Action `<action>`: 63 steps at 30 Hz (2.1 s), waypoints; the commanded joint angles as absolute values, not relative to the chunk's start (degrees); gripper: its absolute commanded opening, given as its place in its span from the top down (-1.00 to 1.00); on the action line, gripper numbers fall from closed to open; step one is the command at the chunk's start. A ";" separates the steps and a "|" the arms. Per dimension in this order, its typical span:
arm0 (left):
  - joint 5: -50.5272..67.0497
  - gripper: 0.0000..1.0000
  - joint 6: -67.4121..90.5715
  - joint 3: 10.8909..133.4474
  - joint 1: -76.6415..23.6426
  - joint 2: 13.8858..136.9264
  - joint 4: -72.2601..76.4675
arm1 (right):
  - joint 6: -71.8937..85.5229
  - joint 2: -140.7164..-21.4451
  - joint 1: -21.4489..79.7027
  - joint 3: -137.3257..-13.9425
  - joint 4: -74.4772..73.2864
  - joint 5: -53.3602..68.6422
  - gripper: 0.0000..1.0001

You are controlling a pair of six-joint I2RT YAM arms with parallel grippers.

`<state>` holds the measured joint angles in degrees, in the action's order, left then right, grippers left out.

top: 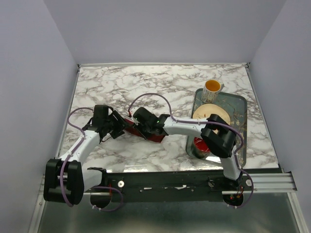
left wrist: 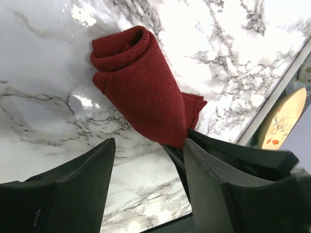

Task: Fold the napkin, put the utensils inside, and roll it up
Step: Roll the napkin with the utensil

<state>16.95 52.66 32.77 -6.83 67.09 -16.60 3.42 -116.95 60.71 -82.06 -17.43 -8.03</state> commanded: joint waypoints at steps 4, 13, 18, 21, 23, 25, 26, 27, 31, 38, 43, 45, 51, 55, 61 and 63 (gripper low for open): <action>13.53 -0.35 47.73 35.68 -5.80 64.25 -21.36 | 10.71 -117.42 53.18 -83.23 -19.68 15.36 0.23; 16.96 -0.34 50.18 33.49 -7.11 65.30 -19.95 | 16.43 -125.14 45.00 -87.00 -20.04 40.41 0.22; 17.67 -0.33 52.64 33.31 -9.49 67.67 -16.62 | 17.23 -127.88 43.24 -87.54 -19.95 45.61 0.21; 18.10 -0.29 53.96 33.92 -11.86 69.87 -14.08 | 17.40 -129.37 42.19 -88.06 -19.86 47.01 0.21; 18.02 -0.27 54.84 34.71 -13.17 71.88 -13.28 | 17.58 -130.16 41.49 -87.98 -19.78 47.55 0.19; 17.84 -0.26 55.19 34.89 -13.71 72.86 -12.22 | 17.58 -130.43 41.05 -87.80 -19.69 48.43 0.15; 17.75 -0.26 55.28 34.89 -13.80 73.73 -11.87 | 17.58 -130.52 40.78 -87.80 -19.77 48.43 0.15; 17.75 -0.26 55.37 34.81 -13.80 74.26 -11.52 | 17.49 -130.52 40.78 -87.72 -19.78 48.34 0.12; 17.58 -0.25 55.63 34.37 -13.80 76.02 -10.64 | 17.05 -129.64 40.69 -87.63 -19.86 46.15 0.08; 17.67 -0.25 56.60 35.33 -13.80 77.87 -8.00 | 15.56 -128.40 40.69 -87.89 -20.74 43.77 0.03; 16.79 -0.28 55.55 35.25 -13.80 76.55 -9.49 | 16.34 -130.51 40.69 -88.94 -21.09 46.84 0.07; 16.87 -0.28 55.81 35.24 -13.80 77.60 -8.80 | 16.70 -131.48 40.78 -89.29 -21.01 48.85 0.09; 16.88 -0.25 55.81 34.80 -13.71 82.09 -6.07 | 16.70 -131.40 40.52 -89.30 -21.09 47.03 0.05; 16.26 -0.22 55.46 35.07 -13.80 83.41 -5.71 | 9.35 -127.28 42.97 -92.10 -29.68 30.45 -0.17; 17.05 -0.19 55.72 34.45 -13.80 84.20 -5.36 | 7.56 -120.33 46.49 -93.08 -35.15 14.09 -0.26; 17.49 -0.19 55.98 34.37 -13.80 84.20 -5.19 | 7.30 -117.26 48.07 -91.95 -35.68 7.17 -0.26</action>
